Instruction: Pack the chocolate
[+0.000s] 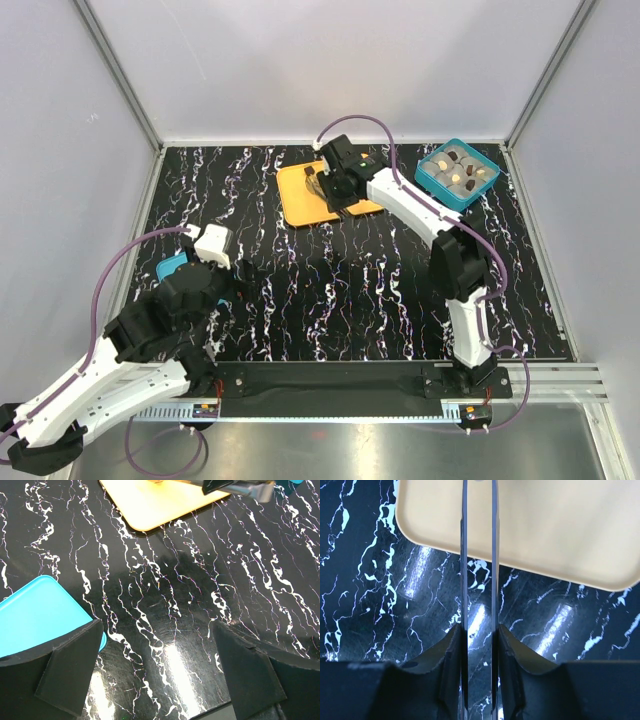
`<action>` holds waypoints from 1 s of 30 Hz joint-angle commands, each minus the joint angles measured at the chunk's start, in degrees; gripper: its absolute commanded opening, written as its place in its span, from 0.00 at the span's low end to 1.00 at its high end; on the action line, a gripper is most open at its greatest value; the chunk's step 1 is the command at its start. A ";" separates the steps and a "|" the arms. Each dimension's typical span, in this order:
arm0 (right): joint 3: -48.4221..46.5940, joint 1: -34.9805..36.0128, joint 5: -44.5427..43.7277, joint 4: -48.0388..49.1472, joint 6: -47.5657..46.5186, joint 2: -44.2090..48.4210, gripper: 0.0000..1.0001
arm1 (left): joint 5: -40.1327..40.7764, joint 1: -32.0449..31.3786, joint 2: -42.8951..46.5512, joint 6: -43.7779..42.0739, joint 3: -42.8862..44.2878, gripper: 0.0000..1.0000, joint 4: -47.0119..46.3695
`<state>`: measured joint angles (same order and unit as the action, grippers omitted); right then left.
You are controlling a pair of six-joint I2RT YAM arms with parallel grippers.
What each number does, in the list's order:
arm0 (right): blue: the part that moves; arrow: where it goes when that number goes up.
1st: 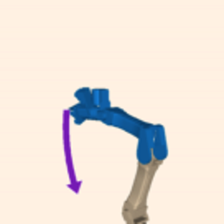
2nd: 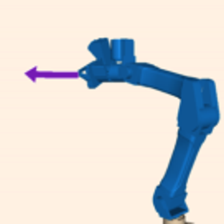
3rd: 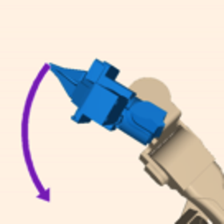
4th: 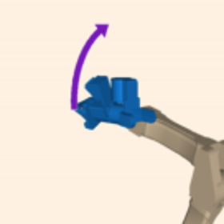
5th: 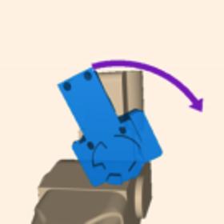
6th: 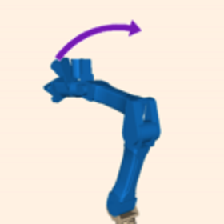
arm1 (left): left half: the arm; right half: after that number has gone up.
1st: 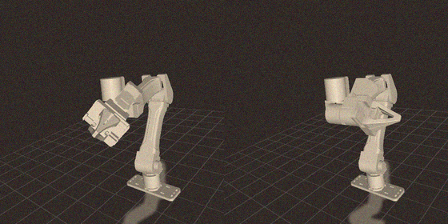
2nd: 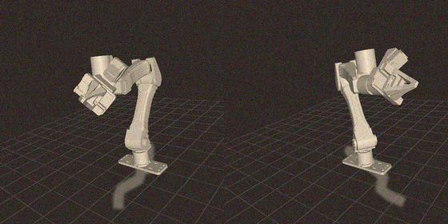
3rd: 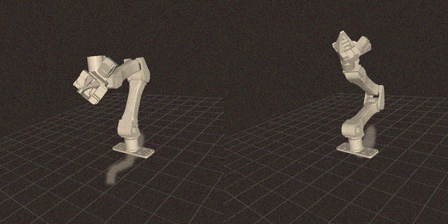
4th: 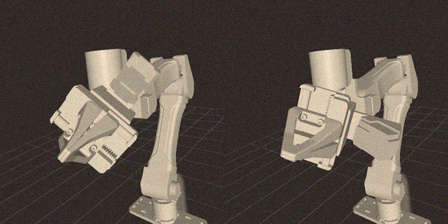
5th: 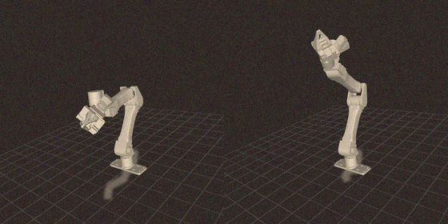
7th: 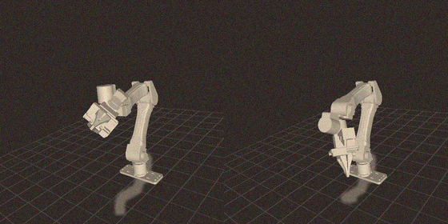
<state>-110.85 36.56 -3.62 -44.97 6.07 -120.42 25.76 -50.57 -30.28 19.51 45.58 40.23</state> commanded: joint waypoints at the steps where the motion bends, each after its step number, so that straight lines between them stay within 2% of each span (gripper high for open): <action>1: 0.28 -1.92 -1.65 -1.52 0.53 7.21 0.31 | 1.31 -0.06 0.75 0.44 0.12 0.99 -2.52; 9: 9.94 -16.22 -0.95 -0.73 1.93 18.54 0.31 | 0.96 -0.06 0.66 0.36 0.21 0.99 -2.61; 16: 18.38 -27.31 -2.27 0.50 2.81 24.18 0.30 | 0.70 -0.06 0.49 0.27 0.21 0.99 -2.70; 22: 20.93 -33.64 -1.83 1.20 3.86 25.85 0.30 | 0.61 -0.06 0.22 0.18 0.21 0.99 -2.79; 30: 23.31 -36.20 -1.22 2.43 4.22 25.59 0.30 | 0.52 -0.06 0.22 0.09 0.21 0.99 -2.79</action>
<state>-88.01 0.23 -5.13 -45.45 9.50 -97.45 25.74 -50.57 -30.04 19.51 45.58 40.23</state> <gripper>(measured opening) 0.360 0.991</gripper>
